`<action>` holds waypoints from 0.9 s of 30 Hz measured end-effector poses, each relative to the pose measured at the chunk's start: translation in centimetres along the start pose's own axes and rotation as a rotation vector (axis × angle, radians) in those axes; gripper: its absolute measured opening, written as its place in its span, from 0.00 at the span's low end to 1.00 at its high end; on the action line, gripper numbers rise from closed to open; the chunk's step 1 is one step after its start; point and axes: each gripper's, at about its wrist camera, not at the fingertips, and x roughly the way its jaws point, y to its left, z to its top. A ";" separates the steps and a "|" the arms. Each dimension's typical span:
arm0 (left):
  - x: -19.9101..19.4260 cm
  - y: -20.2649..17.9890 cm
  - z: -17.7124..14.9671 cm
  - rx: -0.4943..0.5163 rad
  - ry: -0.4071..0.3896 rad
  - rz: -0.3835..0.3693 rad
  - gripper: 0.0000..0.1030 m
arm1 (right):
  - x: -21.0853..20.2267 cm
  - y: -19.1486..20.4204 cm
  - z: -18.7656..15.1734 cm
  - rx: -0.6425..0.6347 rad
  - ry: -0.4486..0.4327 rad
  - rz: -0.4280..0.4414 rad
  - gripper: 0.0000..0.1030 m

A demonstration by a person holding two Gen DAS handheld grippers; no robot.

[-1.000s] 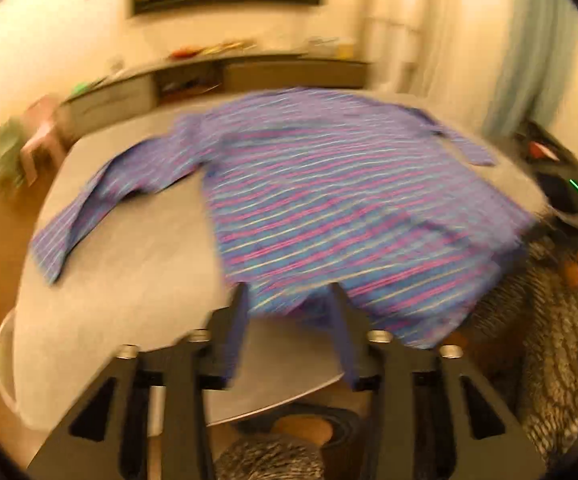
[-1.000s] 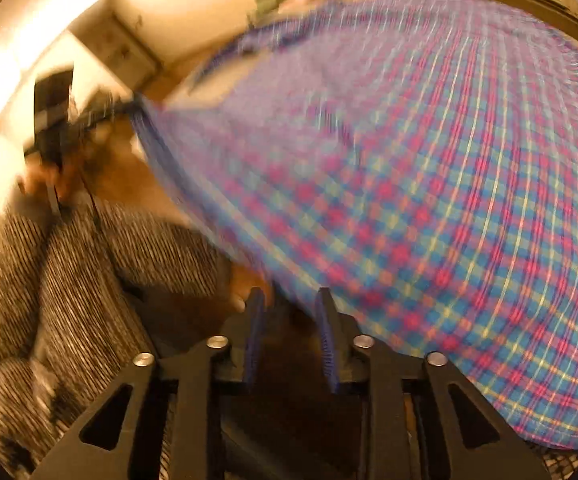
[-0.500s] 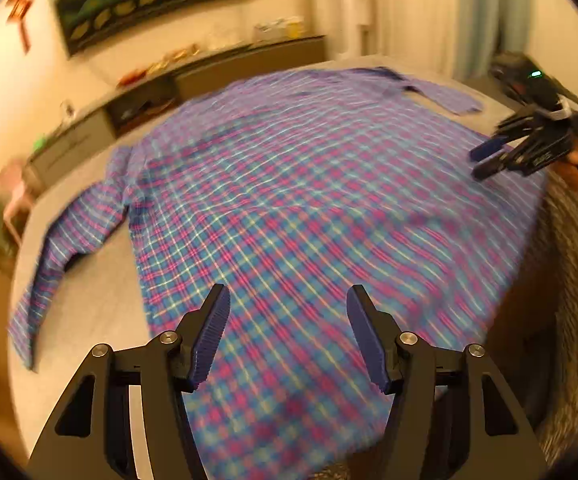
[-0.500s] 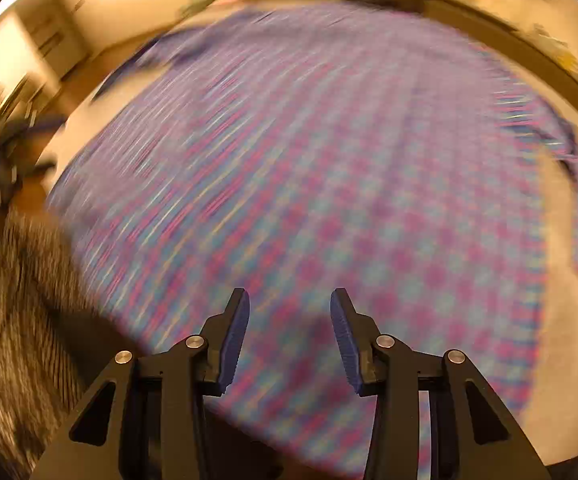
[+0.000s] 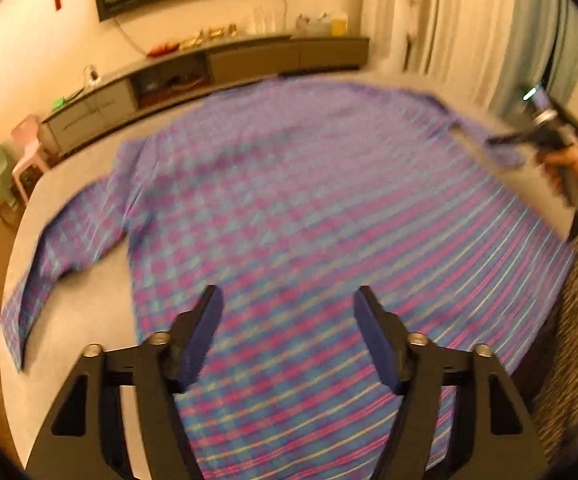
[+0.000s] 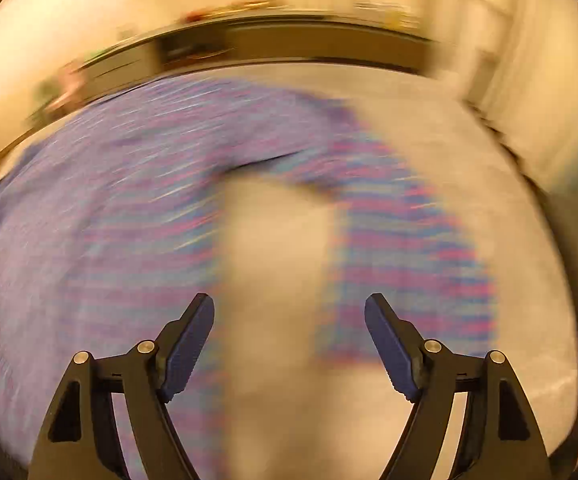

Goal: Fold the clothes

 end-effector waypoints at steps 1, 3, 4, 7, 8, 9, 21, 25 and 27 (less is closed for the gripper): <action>-0.1 -1.4 1.5 0.020 -0.011 -0.033 0.72 | 0.9 -0.8 0.2 -0.001 0.013 -0.013 0.76; -0.1 -4.7 4.3 0.068 -0.024 -0.114 0.72 | 2.8 -2.6 0.5 -0.004 0.036 -0.032 0.76; 0.2 -5.9 5.4 0.076 -0.022 -0.161 0.72 | 3.7 -3.5 0.7 -0.005 0.047 -0.042 0.75; 1.9 -9.4 9.2 0.051 0.008 -0.354 0.72 | 4.6 -4.2 1.3 0.020 0.050 0.034 0.33; 2.8 -10.8 10.7 0.025 0.027 -0.435 0.72 | 4.4 -4.4 1.3 0.012 0.048 0.044 0.21; 3.8 -11.7 11.8 0.005 0.044 -0.491 0.72 | 4.3 -4.8 1.3 0.027 0.050 0.077 0.03; 19.9 -23.4 21.4 -0.120 0.206 -0.582 0.72 | -4.6 -3.9 -2.7 0.073 -0.129 0.631 0.03; 22.6 -24.7 21.2 -0.143 0.213 -0.604 0.70 | -4.6 -3.0 -3.0 0.045 -0.113 0.705 0.03; 23.0 -24.7 20.8 -0.155 0.199 -0.614 0.02 | -4.7 -3.0 -3.2 0.040 -0.106 0.734 0.03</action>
